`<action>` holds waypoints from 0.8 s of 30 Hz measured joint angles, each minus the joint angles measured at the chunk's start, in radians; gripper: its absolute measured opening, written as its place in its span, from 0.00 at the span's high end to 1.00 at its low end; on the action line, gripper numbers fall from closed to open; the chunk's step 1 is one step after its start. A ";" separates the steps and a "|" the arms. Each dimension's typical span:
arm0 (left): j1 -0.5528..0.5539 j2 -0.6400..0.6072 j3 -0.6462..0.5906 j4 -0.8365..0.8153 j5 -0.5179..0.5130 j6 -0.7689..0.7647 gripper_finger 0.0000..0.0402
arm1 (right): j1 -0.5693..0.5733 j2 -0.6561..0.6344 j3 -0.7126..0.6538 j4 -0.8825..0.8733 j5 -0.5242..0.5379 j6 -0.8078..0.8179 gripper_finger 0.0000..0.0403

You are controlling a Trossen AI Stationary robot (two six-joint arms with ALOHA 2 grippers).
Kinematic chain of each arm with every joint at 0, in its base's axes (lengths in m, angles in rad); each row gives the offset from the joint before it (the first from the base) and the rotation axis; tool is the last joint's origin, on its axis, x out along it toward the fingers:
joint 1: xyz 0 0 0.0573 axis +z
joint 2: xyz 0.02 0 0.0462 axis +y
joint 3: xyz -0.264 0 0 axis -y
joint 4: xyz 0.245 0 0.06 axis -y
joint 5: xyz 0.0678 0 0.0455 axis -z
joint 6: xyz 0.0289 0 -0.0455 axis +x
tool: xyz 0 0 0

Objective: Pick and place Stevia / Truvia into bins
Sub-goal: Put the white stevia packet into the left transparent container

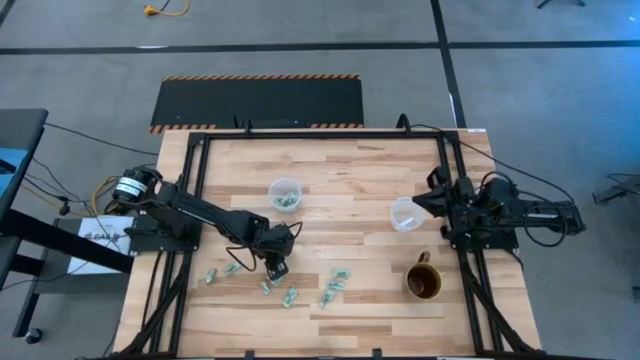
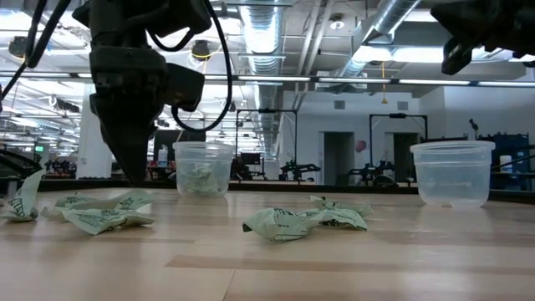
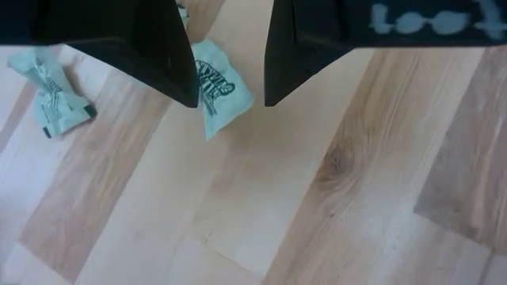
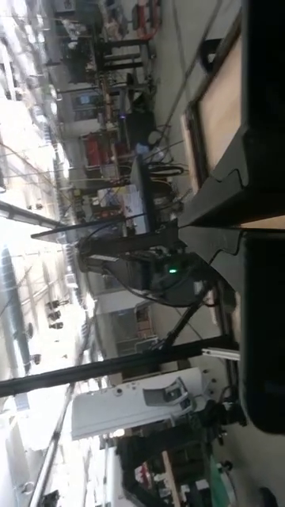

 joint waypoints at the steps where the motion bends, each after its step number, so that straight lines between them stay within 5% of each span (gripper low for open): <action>1: 0.000 0.000 -0.008 0.016 0.005 -0.004 0.67 | 0.000 0.000 0.000 -0.007 0.000 0.000 1.00; 17: 0.001 0.000 -0.110 0.207 0.077 -0.013 0.68 | 0.000 0.000 0.000 -0.047 0.000 0.000 1.00; 24: 0.000 0.000 -0.110 0.237 0.078 0.022 0.81 | 0.000 0.000 0.000 -0.047 0.000 0.000 1.00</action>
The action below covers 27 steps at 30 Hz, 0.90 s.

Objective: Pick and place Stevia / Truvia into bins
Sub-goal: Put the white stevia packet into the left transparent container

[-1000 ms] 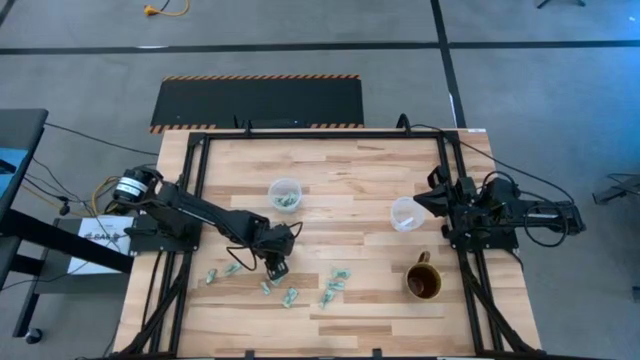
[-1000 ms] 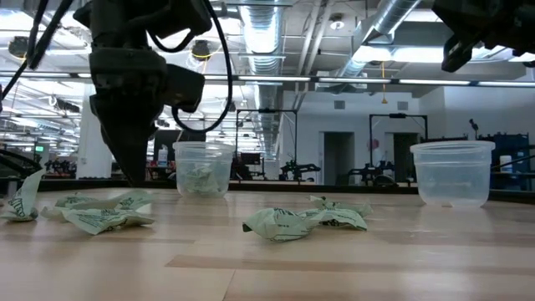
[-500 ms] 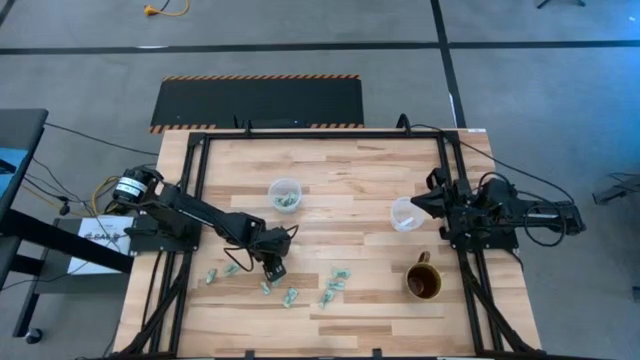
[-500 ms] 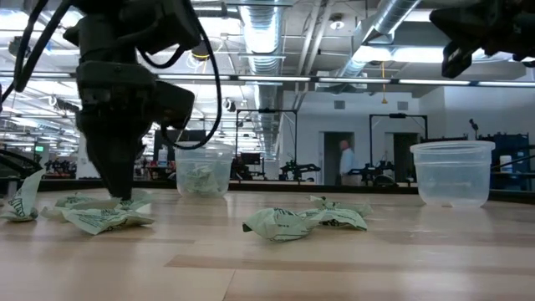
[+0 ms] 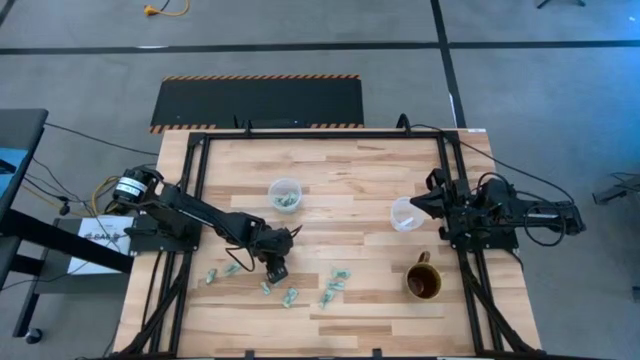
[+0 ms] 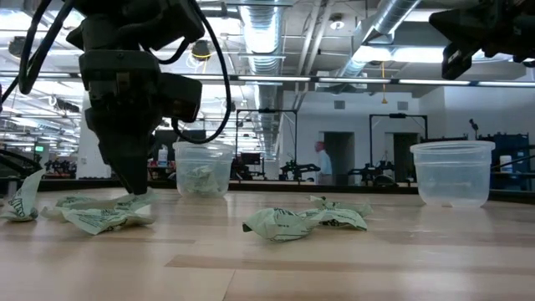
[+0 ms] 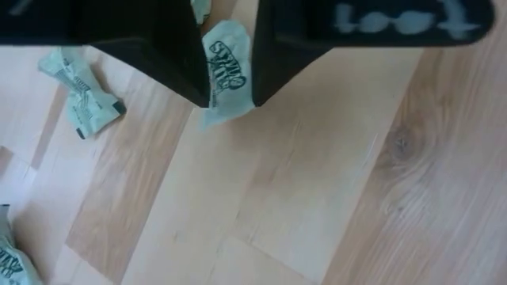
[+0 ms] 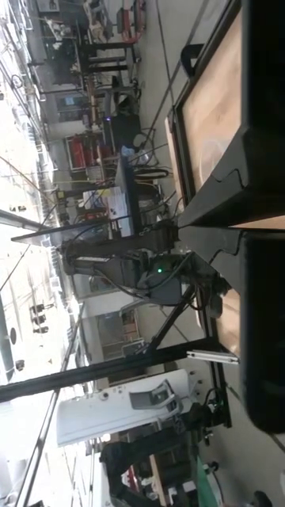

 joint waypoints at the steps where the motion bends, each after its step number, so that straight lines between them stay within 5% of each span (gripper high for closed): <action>1: 0.000 0.000 0.000 -0.002 0.000 0.002 0.83 | 0.000 0.000 0.000 0.000 0.000 0.000 1.00; 8: 0.000 0.000 0.000 -0.004 0.000 0.028 0.99 | 0.000 0.000 0.000 -0.010 0.000 0.000 1.00; 21: 0.000 -0.019 0.023 -0.011 -0.064 0.142 1.00 | 0.000 0.000 0.000 -0.010 0.000 0.000 1.00; 27: 0.000 -0.117 0.051 -0.093 -0.182 0.190 1.00 | 0.000 0.000 0.000 -0.014 0.000 0.000 1.00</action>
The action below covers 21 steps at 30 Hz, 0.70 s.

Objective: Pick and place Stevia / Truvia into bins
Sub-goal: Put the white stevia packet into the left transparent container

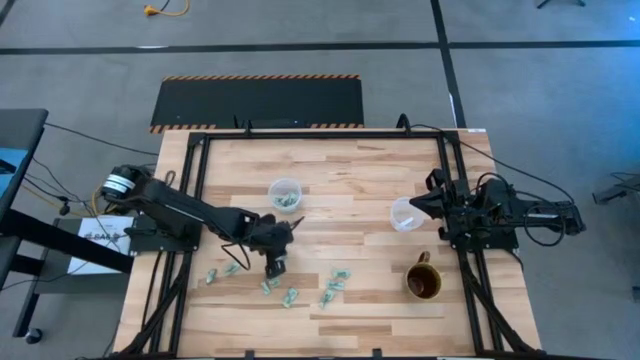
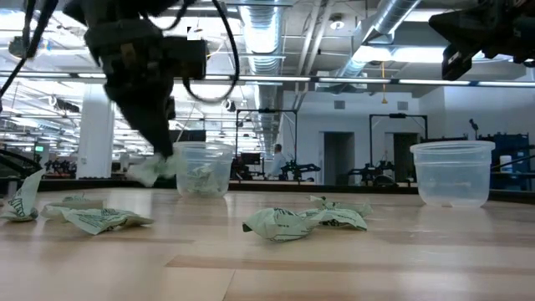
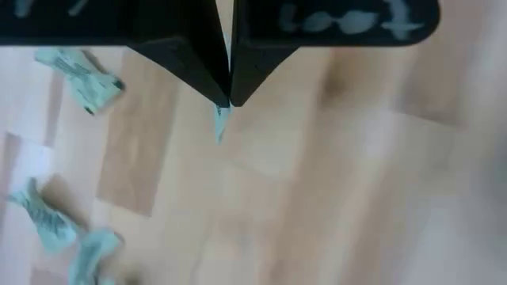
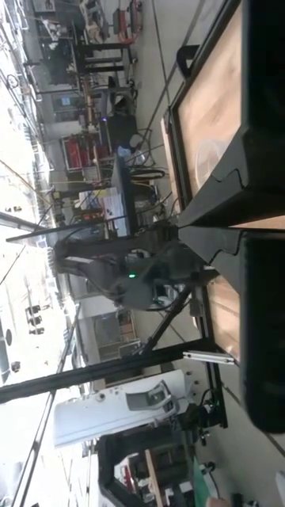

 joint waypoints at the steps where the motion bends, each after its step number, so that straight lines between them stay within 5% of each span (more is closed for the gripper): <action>1: 0.002 -0.024 0.005 -0.023 -0.038 0.010 1.00 | 0.000 0.000 0.000 0.000 0.000 0.000 1.00; 10: 0.117 -0.277 0.012 -0.020 -0.391 0.143 1.00 | 0.000 0.000 0.000 0.000 0.000 0.000 1.00; 21: 0.426 -0.236 0.012 -0.014 -0.222 0.232 1.00 | 0.000 0.000 0.000 0.000 0.000 0.000 1.00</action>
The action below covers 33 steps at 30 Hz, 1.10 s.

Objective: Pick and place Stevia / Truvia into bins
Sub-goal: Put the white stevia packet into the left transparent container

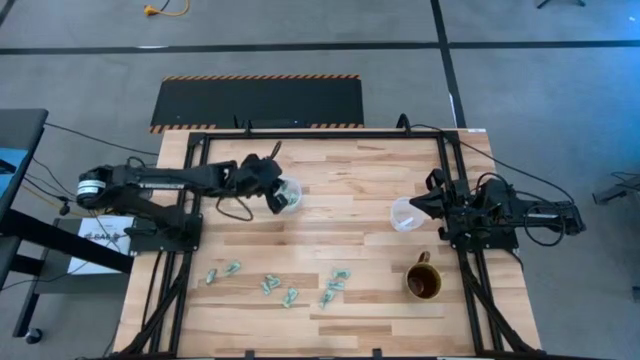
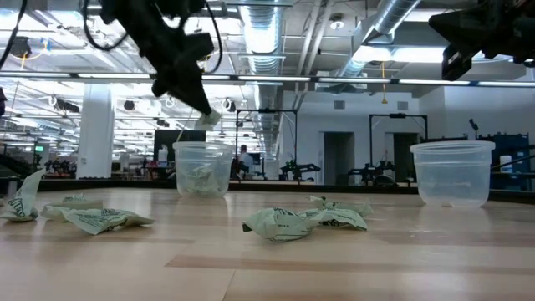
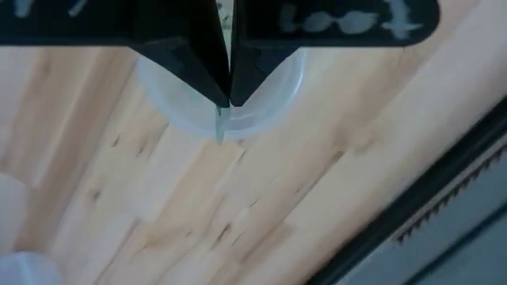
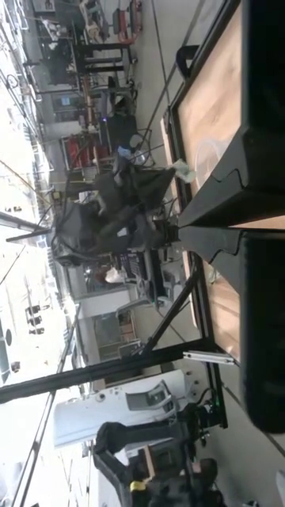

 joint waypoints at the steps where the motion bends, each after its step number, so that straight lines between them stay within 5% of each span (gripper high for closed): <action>1: 0.016 0.014 0.000 -0.005 0.016 0.000 1.00 | 0.000 0.000 0.000 0.000 0.000 0.000 1.00; 12: 0.072 0.119 0.000 0.018 0.161 0.006 0.99 | 0.000 0.000 0.000 0.000 0.000 0.000 1.00; 23: 0.072 0.123 0.000 0.030 0.196 0.006 0.79 | 0.000 0.000 0.000 0.000 0.000 0.000 1.00; 33: 0.012 -0.044 0.000 -0.019 0.332 -0.070 0.72 | 0.000 0.000 0.000 0.000 0.000 0.000 1.00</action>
